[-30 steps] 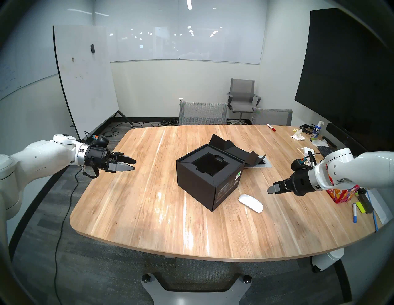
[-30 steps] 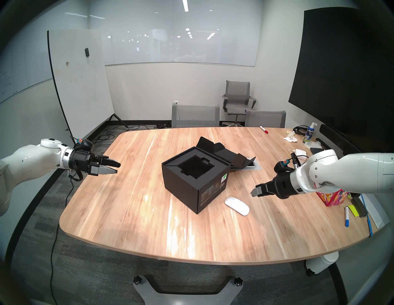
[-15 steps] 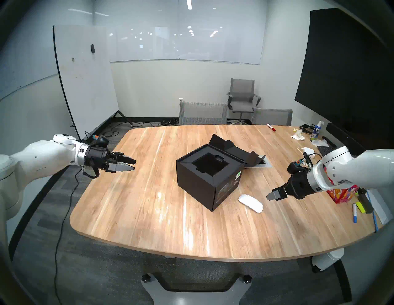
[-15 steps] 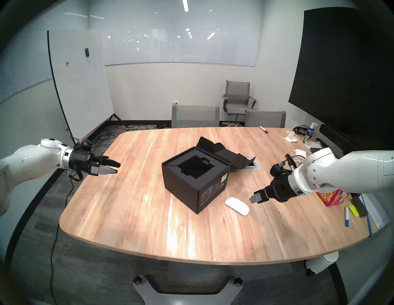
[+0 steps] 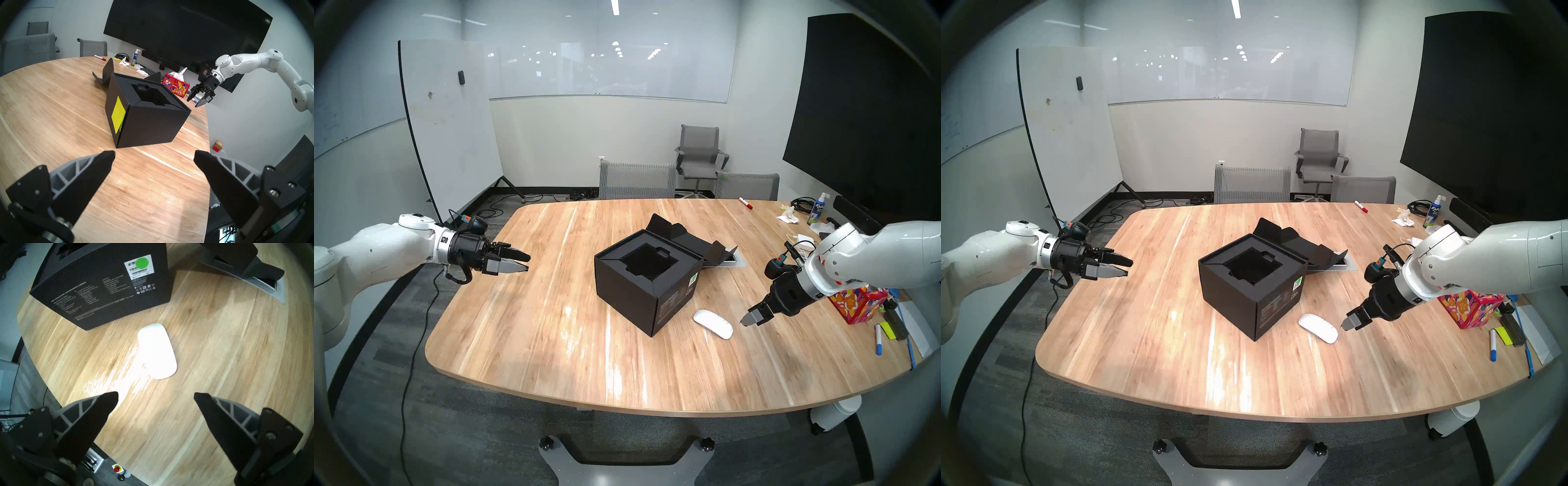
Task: Open the box and place the mouse inside
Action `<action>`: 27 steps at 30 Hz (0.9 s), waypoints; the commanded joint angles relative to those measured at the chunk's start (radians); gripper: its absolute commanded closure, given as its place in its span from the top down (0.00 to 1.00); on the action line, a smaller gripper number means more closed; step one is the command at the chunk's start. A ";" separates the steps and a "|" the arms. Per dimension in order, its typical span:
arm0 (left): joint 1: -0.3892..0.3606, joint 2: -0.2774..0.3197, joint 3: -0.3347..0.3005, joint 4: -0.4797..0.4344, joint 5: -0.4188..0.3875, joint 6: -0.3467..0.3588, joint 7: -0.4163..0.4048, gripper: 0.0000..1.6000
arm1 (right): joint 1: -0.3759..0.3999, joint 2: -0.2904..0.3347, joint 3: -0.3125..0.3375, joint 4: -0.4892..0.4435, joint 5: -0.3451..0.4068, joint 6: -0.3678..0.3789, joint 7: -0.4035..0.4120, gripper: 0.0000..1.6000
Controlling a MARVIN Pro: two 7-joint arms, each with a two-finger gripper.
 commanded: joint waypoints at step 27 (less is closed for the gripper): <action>-0.016 0.003 -0.007 -0.002 -0.009 0.003 -0.006 1.00 | -0.261 -0.186 0.130 0.265 -0.122 -0.198 0.318 1.00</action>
